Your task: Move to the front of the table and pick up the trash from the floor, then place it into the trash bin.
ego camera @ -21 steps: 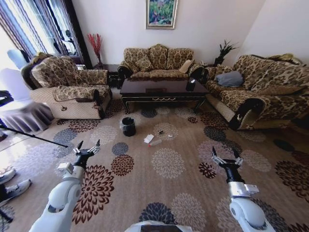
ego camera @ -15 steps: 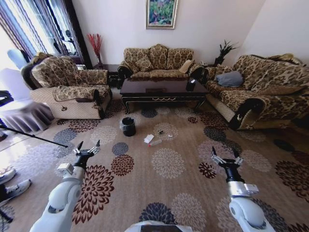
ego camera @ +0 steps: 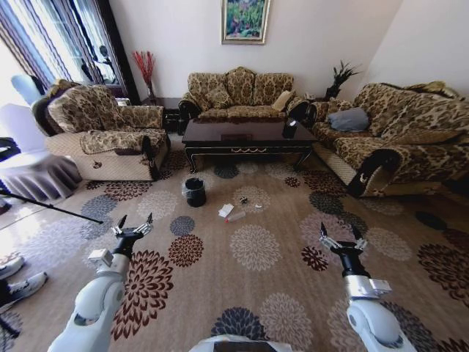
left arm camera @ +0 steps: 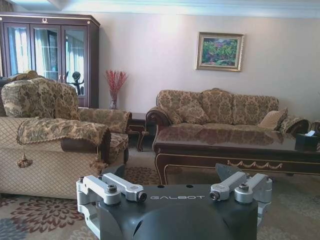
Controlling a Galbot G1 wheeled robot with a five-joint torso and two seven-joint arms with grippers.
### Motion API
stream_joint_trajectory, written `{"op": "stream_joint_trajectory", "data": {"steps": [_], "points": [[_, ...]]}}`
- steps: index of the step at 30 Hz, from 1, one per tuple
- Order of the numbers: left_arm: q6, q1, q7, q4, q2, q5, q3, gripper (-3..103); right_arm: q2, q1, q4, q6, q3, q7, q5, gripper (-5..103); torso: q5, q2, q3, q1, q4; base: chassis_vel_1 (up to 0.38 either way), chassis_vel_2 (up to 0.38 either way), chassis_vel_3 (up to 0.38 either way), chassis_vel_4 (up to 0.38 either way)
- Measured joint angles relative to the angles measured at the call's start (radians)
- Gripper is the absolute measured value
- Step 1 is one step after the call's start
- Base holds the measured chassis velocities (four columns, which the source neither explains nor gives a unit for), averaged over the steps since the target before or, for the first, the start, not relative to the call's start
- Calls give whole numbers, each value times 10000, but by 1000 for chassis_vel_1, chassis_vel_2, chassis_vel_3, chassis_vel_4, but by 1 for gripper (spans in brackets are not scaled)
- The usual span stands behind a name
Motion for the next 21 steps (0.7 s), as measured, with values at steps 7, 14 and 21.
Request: {"op": "stream_joint_trajectory", "data": {"steps": [7,14,21], "points": [[22,30,7,-40,-33,94,-11,100,139,-48,19,20,6,-5,-30,100,0,0,0,0,-1,0,0,0,0],[-40,161,1,-178,-359,415,53,100,157,-13,35,49,-19,-2,-9,100,1,-204,-111,-90,-3,0,0,0,0],[-73,259,1,-368,-524,464,3,100,-58,-49,72,164,17,50,131,100,1,-545,-291,-249,-2,0,0,0,0]]}}
